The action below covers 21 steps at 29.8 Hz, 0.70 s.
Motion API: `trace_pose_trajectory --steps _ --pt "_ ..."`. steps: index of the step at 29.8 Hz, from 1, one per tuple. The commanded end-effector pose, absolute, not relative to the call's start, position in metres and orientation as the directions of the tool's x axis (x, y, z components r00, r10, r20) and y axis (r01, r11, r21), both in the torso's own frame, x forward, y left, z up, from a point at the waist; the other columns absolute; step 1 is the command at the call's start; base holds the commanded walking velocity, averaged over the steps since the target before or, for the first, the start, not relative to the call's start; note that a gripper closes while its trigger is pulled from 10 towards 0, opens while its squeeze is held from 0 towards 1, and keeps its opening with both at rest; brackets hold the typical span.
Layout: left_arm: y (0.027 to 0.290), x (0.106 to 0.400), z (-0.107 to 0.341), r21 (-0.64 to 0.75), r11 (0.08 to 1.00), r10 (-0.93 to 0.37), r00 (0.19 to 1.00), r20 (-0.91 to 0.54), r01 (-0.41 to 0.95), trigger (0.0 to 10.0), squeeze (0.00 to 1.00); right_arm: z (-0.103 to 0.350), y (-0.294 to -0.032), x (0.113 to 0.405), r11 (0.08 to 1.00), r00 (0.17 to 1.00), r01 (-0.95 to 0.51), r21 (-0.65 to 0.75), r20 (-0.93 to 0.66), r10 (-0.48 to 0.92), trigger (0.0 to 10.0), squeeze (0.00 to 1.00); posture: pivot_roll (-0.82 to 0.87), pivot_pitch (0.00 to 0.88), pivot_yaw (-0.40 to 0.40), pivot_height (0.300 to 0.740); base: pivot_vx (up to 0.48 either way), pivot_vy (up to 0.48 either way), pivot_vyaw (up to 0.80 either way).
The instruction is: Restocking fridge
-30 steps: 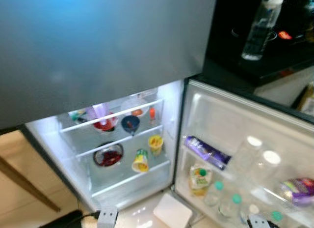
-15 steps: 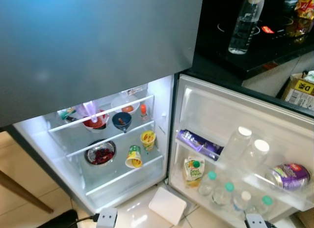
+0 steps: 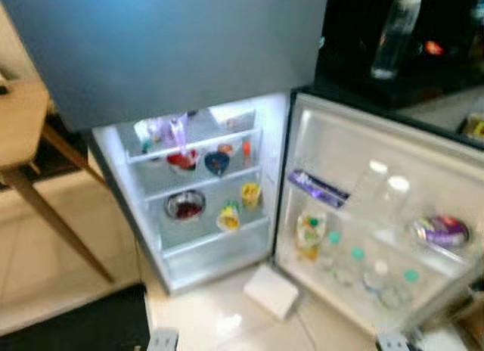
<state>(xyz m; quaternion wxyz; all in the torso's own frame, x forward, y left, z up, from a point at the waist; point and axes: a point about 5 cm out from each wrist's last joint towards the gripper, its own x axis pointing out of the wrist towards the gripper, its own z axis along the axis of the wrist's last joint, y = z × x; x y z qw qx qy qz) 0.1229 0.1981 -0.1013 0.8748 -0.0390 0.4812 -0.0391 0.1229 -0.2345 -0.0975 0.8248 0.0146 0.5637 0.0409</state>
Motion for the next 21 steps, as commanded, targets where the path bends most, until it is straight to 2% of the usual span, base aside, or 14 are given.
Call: trace_pose_trajectory --steps 1,21 --pt "0.2010 0.1177 -0.1029 -0.095 0.995 -0.101 0.510 -0.854 0.039 10.0 0.00 -0.0969 -0.2322 0.1264 0.996 0.370 -0.058 0.072 -0.925 0.089 10.0 0.00 -0.06 0.000 -0.021 0.740 -0.398 0.000 0.00" --pt "0.2005 0.1188 -0.1024 -0.085 0.995 -0.104 0.515 -0.851 0.060 10.0 0.00 -0.0980 -0.2282 0.1257 0.994 0.361 -0.081 0.076 -0.927 0.100 10.0 0.00 -0.06 0.000 -0.024 0.740 -0.017 0.000 0.00"
